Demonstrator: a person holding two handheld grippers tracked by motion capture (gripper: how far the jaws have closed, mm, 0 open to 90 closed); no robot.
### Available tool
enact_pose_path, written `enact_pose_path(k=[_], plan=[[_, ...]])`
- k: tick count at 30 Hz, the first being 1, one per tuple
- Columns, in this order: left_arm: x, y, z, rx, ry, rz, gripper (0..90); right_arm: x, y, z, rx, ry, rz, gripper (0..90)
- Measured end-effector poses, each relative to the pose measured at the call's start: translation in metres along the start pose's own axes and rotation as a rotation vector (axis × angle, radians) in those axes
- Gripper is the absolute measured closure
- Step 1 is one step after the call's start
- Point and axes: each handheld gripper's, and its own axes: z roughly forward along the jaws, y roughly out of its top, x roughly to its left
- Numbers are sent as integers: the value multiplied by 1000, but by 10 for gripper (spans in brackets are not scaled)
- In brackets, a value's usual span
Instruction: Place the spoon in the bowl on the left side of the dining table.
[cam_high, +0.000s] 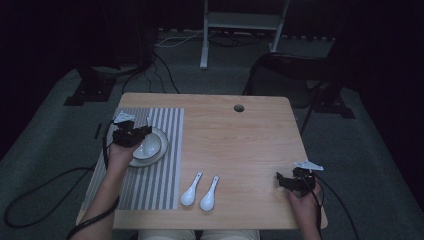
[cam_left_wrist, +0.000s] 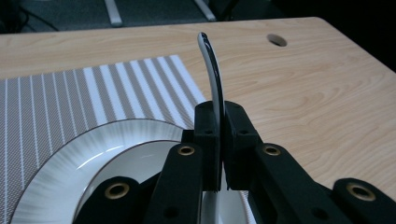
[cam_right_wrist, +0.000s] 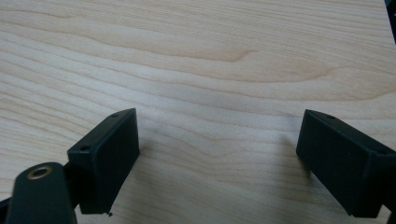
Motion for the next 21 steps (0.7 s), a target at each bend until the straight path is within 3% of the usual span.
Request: enact_pose_path(k=[7,21], plan=[[14,-11,15,32,8,-46,853,0,0,0,0,0,-1,124],[31,-23,34,103,49,-70,853,0,0,0,-1,1,1,124]])
